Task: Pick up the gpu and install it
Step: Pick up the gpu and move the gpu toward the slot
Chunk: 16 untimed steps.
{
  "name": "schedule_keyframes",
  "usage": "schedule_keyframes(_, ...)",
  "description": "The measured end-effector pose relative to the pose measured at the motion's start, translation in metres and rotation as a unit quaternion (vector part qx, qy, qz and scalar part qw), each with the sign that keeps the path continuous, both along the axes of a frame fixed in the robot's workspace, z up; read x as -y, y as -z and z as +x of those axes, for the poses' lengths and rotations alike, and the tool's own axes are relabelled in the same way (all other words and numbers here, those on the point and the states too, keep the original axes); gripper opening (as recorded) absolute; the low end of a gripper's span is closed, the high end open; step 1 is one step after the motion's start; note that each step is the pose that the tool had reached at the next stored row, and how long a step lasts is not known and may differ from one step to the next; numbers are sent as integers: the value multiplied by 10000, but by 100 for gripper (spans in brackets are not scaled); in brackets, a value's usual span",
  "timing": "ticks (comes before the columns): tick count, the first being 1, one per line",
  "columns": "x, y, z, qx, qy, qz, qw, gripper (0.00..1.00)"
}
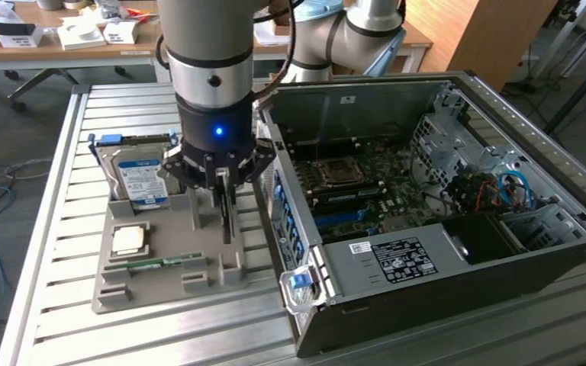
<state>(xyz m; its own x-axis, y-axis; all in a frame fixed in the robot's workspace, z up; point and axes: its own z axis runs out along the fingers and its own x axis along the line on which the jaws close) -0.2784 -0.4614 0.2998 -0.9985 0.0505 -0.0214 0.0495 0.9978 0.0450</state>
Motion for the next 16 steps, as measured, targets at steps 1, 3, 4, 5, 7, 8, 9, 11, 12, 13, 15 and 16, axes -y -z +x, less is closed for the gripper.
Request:
schedule_keyframes(1,0,-38,0,0,-1,0,10000,26)
schedule_keyframes(3,0,-122,0,0,-3,0,10000,26)
schedule_keyframes(4,0,-165,0,0,-3,0,10000,26)
schedule_keyframes(5,0,-206,0,0,-3,0,10000,26)
schedule_keyframes(7,0,-290,0,0,-3,0,10000,26)
schedule_keyframes(8,0,-334,0,1,-3,0,10000,26)
schedule_keyframes(9,0,-381,0,0,-3,0,10000,26)
schedule_keyframes(11,0,-474,0,0,-3,0,10000,26)
schedule_keyframes(12,0,-518,0,0,-3,0,10000,26)
schedule_keyframes(13,0,-563,0,0,-3,0,10000,26)
schedule_keyframes(15,0,-651,0,0,-3,0,10000,26)
schedule_keyframes(16,0,-698,0,0,-3,0,10000,26)
